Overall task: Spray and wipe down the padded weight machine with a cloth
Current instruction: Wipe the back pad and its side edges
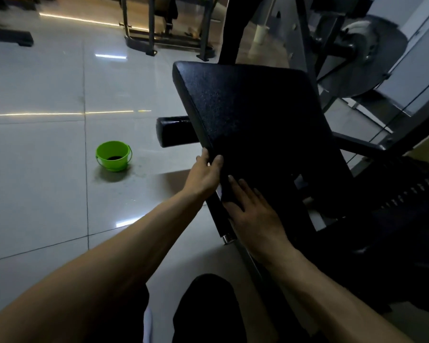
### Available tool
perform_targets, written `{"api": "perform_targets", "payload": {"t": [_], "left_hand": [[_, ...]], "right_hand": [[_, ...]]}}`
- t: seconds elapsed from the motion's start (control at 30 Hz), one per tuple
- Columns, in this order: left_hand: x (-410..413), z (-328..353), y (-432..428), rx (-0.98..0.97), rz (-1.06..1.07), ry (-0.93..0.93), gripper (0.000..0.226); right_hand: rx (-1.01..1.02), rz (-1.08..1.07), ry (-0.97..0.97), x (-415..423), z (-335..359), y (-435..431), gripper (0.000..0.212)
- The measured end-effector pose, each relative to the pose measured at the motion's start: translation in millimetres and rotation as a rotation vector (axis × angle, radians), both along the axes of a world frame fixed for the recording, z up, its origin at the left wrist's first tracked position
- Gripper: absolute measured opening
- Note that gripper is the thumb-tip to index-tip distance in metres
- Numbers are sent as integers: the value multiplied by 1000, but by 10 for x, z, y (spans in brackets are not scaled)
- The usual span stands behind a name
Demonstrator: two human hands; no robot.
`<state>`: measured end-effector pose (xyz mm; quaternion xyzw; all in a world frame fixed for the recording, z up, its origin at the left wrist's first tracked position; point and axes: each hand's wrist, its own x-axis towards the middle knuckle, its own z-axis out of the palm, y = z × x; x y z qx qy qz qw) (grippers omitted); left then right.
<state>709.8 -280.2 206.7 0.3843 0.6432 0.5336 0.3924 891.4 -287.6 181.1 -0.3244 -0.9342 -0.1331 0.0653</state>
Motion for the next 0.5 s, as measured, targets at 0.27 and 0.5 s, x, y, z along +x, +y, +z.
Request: {"api": "perform_targets", "payload": {"t": [0.27, 0.5], "left_hand": [[22, -200, 87, -18, 40, 154, 62], [-4, -109, 113, -68, 60, 105, 55]], "right_hand": [[75, 30, -30, 274, -44, -228, 54], [100, 2, 5, -196, 23, -3, 53]]}}
